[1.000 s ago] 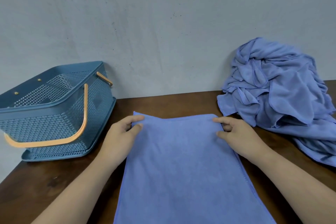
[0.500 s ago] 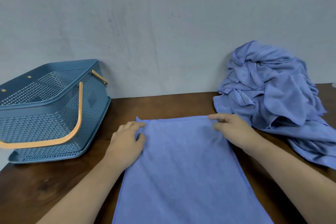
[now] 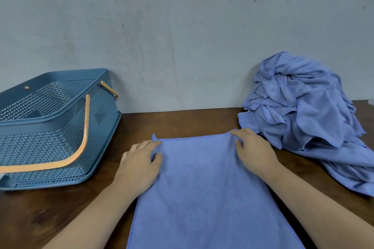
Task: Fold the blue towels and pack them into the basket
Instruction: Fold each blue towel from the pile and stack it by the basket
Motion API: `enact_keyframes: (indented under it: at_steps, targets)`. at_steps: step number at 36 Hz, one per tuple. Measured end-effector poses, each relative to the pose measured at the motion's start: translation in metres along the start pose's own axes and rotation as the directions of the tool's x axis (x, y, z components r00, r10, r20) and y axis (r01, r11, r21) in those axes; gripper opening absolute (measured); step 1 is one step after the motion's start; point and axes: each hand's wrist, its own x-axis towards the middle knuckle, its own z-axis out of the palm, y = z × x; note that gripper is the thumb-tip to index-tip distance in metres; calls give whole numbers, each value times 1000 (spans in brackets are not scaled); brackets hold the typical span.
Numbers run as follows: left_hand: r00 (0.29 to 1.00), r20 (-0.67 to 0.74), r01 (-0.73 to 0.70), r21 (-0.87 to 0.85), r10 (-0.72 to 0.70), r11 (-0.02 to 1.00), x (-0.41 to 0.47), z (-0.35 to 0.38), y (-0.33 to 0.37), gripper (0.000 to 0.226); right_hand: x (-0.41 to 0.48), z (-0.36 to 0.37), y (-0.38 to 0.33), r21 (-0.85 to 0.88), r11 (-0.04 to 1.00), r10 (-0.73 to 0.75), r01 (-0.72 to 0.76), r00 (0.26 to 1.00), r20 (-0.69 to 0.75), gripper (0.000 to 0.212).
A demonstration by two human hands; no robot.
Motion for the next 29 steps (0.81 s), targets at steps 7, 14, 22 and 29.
enact_keyframes:
  at_steps: [7,14,22,29]
  targets:
    - [1000,0,-20,106,20,994,1,1,3,62,0,2,-1,-71,998,-1,0,1000,-14,43]
    - [998,61,-22,189,11,982,1,0,7,60,-2,4,-2,-276,961,-10,1,999,-31,46]
    - [991,132,-11,246,-22,969,12,-12,12,60,-7,6,3,-432,902,-65,13,992,-105,47]
    - [994,-111,21,180,0,984,4,-7,11,59,-11,-10,-6,-411,911,-45,23,998,-45,74]
